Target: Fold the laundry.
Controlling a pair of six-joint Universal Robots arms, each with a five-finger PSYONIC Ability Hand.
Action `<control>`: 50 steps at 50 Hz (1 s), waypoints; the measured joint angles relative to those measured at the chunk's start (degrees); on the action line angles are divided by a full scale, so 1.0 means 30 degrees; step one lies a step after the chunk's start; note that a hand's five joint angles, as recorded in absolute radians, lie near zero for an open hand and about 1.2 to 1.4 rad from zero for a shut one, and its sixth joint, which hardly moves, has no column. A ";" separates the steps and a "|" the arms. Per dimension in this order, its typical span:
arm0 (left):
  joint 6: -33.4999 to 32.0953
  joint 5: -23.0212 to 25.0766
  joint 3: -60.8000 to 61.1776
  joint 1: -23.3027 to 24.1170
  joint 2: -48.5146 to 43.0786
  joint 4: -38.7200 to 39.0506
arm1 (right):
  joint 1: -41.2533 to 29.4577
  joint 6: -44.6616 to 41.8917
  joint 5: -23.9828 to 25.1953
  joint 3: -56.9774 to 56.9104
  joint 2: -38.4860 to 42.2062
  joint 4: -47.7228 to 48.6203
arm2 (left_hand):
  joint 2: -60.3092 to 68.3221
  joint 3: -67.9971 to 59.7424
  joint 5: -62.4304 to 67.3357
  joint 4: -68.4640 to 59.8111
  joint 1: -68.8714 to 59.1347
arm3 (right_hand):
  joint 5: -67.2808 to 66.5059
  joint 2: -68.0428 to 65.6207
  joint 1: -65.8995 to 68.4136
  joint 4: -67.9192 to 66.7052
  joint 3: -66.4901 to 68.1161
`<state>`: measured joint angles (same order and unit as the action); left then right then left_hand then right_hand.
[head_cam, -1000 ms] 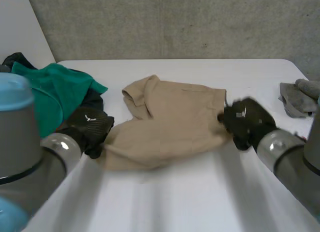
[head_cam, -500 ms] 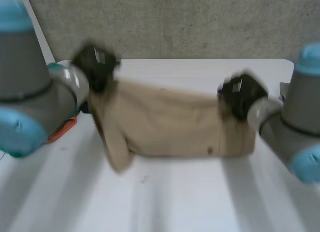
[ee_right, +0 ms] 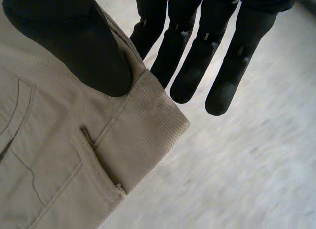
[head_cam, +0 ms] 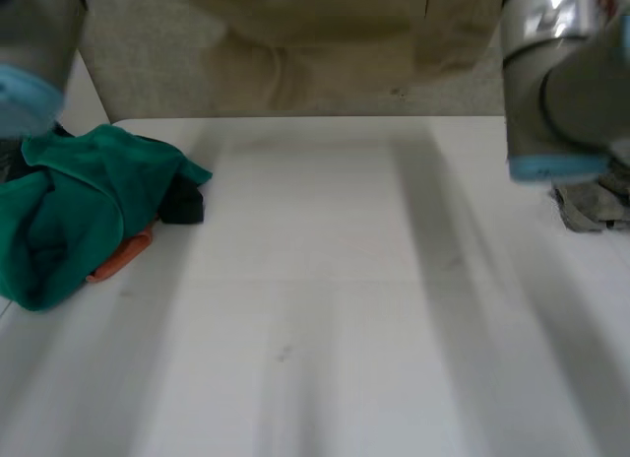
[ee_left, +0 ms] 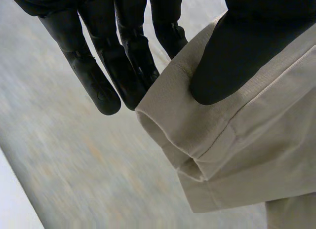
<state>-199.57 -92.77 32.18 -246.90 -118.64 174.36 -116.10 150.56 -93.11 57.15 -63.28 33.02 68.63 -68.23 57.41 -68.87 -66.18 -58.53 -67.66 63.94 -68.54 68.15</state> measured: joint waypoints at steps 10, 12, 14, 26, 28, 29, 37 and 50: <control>-0.0511 0.1702 0.8593 -0.0053 -0.0223 0.2582 | -0.0015 0.0423 0.0544 0.5172 0.1575 -0.1727 | 0.0002 -0.0003 0.0000 -0.0002 0.0000 | -0.0002 0.0000 0.0000 -0.0002 0.0000; -0.0910 0.2090 1.0531 -0.0059 -0.0276 0.2775 | -0.0046 0.0281 0.0745 0.6385 0.1903 -0.2199 | 0.0002 -0.0003 0.0000 -0.0002 0.0000 | -0.0005 0.0000 0.0000 -0.0002 0.0000; -0.1430 0.2439 1.2522 -0.0055 -0.0141 0.2595 | -0.0096 -0.0032 0.0902 0.7639 0.2099 -0.2948 | 0.0002 -0.0003 0.0000 -0.0002 0.0000 | -0.0002 0.0000 0.0000 -0.0002 0.0000; -0.4827 0.3029 1.9378 0.0185 0.4759 -0.2990 | -0.0113 -0.2988 0.0940 1.1375 -0.1794 -1.0493 | 0.0002 -0.0005 0.0000 -0.0002 0.0000 | -0.0002 0.0000 0.0000 -0.0002 0.0000; -0.5310 0.3036 1.9855 0.0232 0.5405 -0.3856 | -0.0050 -0.3470 0.0952 1.1680 -0.2474 -1.1711 | 0.0002 -0.0005 0.0000 -0.0003 0.0000 | -0.0002 0.0000 0.0000 -0.0002 0.0000; -0.5844 0.3053 2.0308 0.0282 0.5996 -0.4773 | 0.0008 -0.4006 0.0979 1.2023 -0.3118 -1.3056 | 0.0002 -0.0005 0.0000 -0.0002 0.0000 | -0.0006 0.0000 0.0000 -0.0002 0.0000; -0.9623 0.3476 2.2029 0.0898 0.8272 -1.0099 | 0.0240 -0.7041 0.2035 1.4094 -0.5615 -1.9578 | 0.0002 -0.0005 0.0000 -0.0002 0.0000 | -0.0002 0.0000 0.0000 -0.0003 0.0000; -1.0125 0.3026 1.7053 0.1511 0.5288 -0.8052 | 0.1189 -0.6496 0.2932 1.3029 -0.4468 -1.7069 | 0.0002 -0.0005 0.0000 -0.0003 0.0000 | -0.0017 0.0000 0.0000 -0.0003 0.0000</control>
<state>-229.95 -83.69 83.34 -242.36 -102.77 150.21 -112.54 131.08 -84.32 96.23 -76.69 -18.19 68.63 -68.24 57.41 -68.88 -66.18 -58.58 -67.66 63.94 -68.55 68.15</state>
